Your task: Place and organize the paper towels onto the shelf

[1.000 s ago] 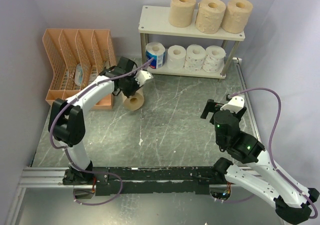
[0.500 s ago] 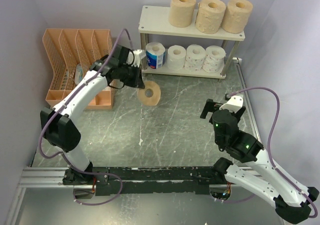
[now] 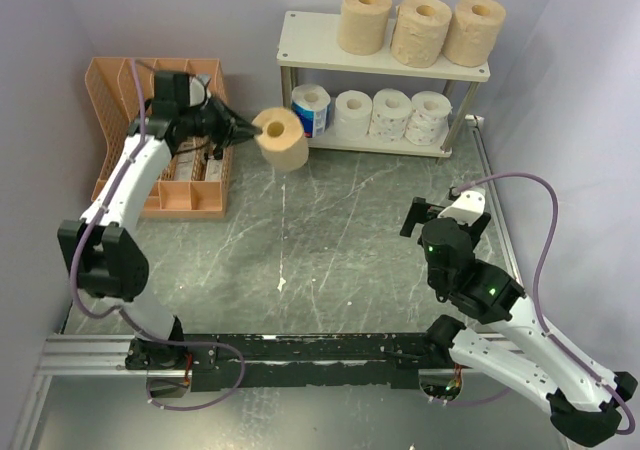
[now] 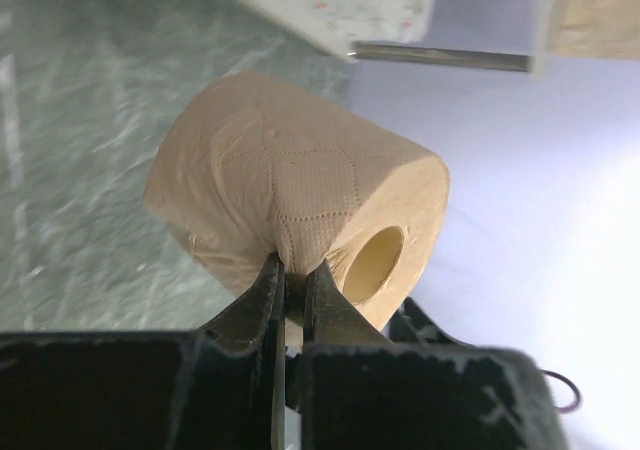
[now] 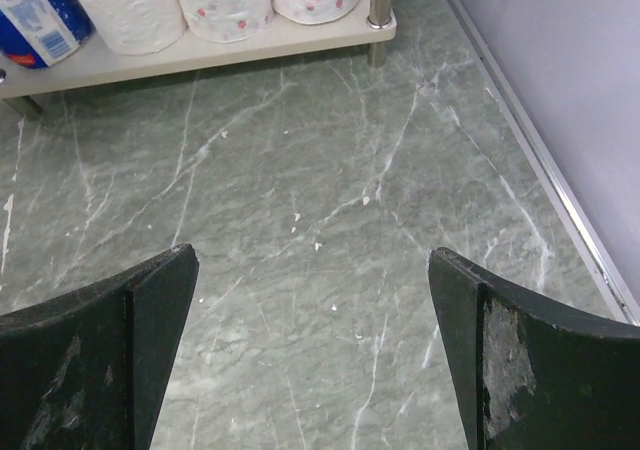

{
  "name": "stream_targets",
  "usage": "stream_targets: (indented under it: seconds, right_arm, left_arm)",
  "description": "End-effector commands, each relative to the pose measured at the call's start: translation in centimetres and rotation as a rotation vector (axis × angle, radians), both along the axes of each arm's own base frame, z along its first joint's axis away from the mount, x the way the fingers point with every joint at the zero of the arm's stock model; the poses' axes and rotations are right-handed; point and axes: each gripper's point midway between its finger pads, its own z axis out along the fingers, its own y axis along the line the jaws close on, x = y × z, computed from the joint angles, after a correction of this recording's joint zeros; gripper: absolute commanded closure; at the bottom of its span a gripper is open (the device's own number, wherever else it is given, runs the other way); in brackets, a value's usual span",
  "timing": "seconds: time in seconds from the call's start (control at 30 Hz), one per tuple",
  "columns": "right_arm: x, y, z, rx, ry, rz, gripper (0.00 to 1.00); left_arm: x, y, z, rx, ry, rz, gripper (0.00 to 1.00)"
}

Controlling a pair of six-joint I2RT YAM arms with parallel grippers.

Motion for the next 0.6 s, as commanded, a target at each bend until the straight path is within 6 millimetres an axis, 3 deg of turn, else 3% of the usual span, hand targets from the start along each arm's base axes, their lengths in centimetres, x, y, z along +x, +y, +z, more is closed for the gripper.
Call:
stream_targets:
  seconds: [0.0, 0.03, 0.2, 0.47, 0.57]
  right_arm:
    - [0.2, -0.1, -0.1, -0.002, -0.008, -0.016, 0.0]
    - [0.3, 0.1, -0.2, -0.006, -0.002, -0.014, 0.0]
    - [0.5, 1.1, -0.6, 0.002, 0.018, 0.03, 0.0]
    - [0.5, 1.6, -0.4, 0.02, 0.003, 0.069, 0.0]
    - [0.6, 1.8, -0.6, 0.011, 0.012, 0.073, 0.0]
  left_arm:
    - [0.5, -3.0, 9.8, -0.067, -0.109, -0.092, 0.93]
    - [1.2, -2.9, 11.8, -0.061, -0.142, -0.077, 0.93]
    - [3.4, -2.1, 15.3, -0.052, -0.247, 0.017, 0.93]
    - [7.3, -0.7, 20.0, -0.056, -0.44, 0.173, 0.93]
    - [8.9, -0.9, 20.5, -0.101, -0.47, 0.201, 0.93]
